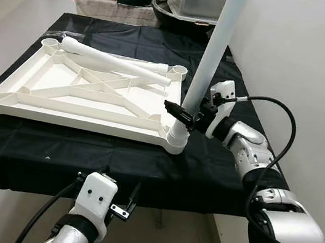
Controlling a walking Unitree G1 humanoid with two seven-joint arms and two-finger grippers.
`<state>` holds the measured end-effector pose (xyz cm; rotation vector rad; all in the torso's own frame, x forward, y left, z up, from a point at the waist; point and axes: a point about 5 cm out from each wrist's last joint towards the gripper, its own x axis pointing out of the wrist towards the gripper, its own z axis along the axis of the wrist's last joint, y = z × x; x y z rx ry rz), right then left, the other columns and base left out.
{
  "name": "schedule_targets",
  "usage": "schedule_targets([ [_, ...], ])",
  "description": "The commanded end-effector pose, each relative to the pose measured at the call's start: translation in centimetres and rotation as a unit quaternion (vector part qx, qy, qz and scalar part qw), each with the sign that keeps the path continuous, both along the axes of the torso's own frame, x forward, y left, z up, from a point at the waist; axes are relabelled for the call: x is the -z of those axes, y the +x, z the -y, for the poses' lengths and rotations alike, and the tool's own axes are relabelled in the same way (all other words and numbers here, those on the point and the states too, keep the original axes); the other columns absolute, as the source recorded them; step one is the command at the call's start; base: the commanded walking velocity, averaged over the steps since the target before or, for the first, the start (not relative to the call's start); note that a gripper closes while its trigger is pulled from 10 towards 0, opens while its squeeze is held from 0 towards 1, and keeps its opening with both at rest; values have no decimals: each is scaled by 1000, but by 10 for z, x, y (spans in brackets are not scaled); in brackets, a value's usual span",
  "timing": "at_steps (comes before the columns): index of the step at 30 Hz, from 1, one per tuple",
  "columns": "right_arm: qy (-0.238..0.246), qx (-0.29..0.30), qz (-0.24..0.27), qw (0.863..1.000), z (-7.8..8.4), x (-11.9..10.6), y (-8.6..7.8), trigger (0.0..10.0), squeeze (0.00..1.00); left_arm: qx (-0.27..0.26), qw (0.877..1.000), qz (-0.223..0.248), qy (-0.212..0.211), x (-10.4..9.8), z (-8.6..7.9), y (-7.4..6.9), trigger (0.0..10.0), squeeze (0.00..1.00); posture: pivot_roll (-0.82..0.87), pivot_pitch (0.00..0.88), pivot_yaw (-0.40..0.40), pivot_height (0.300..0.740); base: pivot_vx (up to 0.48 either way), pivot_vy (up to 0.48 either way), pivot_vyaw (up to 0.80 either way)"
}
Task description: Building children table
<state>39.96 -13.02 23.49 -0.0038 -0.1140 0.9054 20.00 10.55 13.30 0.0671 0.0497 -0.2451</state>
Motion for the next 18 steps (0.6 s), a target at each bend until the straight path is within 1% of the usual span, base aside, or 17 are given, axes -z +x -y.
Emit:
schedule_targets([
  [1, 0, -3, 4, 1000, 0, -4, 1, 10000, 0, 5, 1000, -7, 3, 0, 1, -4, 10000, 0, 140, 159, -84, 740, 0, 0, 0],
  [10, -2, -18, 2, 1000, 7, -14, 2, 10000, 0, 9, 1000, -12, 7, -1, 1, -9, 10000, 0, 155, 180, -86, 740, 0, 0, 0],
  [18, 3, -8, 7, 1000, 9, -18, 4, 10000, 0, 9, 1000, -15, 10, -2, 0, -12, 10000, 0, 162, 192, -79, 740, 0, 0, 0],
])
